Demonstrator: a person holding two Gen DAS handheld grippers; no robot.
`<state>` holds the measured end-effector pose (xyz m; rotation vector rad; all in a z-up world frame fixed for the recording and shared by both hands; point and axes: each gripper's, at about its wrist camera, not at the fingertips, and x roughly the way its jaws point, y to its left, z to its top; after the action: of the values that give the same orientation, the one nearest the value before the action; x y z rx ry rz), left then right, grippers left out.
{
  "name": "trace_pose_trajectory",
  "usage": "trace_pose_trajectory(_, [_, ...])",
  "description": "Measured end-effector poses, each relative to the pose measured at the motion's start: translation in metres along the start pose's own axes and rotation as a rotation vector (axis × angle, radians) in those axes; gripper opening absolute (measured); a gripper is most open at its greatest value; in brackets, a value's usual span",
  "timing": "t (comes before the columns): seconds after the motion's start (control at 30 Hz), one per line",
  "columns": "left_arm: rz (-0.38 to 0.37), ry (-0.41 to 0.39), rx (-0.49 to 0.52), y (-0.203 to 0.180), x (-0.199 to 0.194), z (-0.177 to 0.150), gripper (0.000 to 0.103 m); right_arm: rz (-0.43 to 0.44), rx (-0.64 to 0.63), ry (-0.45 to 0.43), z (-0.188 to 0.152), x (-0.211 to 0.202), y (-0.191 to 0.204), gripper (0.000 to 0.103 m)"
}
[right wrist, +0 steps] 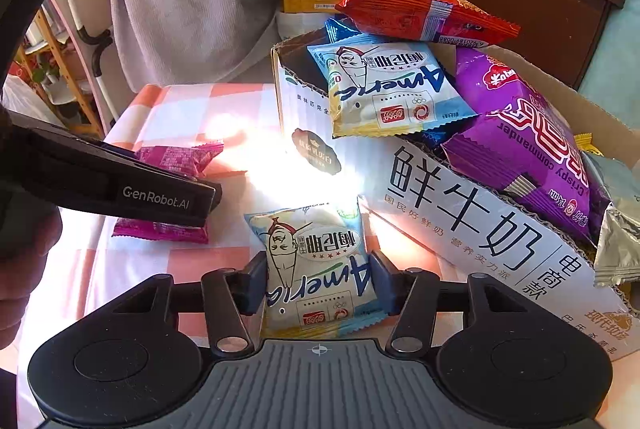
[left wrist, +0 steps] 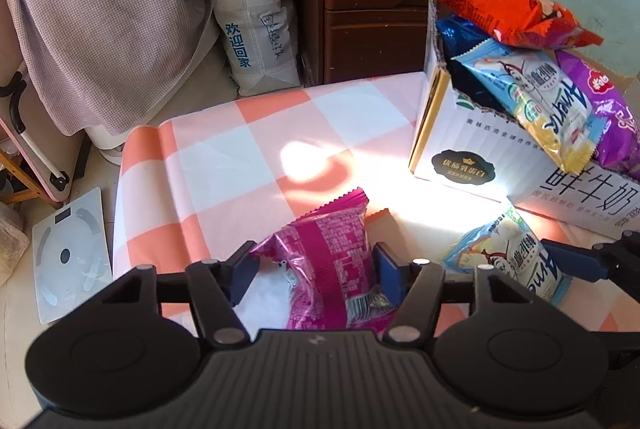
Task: Organize snacks
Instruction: 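Close the left tool on the pink packet while the right tool grips the light-blue Ameria packet, then carry the pink packet with the left tool while the right tool carries the Ameria packet to the box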
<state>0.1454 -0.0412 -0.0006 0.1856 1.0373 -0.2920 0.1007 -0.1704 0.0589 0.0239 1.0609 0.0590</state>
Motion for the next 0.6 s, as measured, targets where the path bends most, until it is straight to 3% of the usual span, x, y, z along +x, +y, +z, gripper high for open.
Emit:
trace_pose_trajectory(0.03, [-0.004,-0.001,0.006,-0.001,-0.001,-0.001,0.052,-0.006,0.006,0.003,0.0,0.0,0.0,0.051])
trace_pose_trajectory(0.23, [0.007,-0.034,0.037,-0.005,-0.012,-0.003,0.044,-0.018,0.038,-0.004,0.0,-0.014,-0.007,0.05])
trace_pose_trajectory(0.6, [-0.022,-0.035,-0.02,0.008,-0.017,-0.001,0.042,-0.017,0.038,-0.044,-0.005,-0.04,-0.015,0.05])
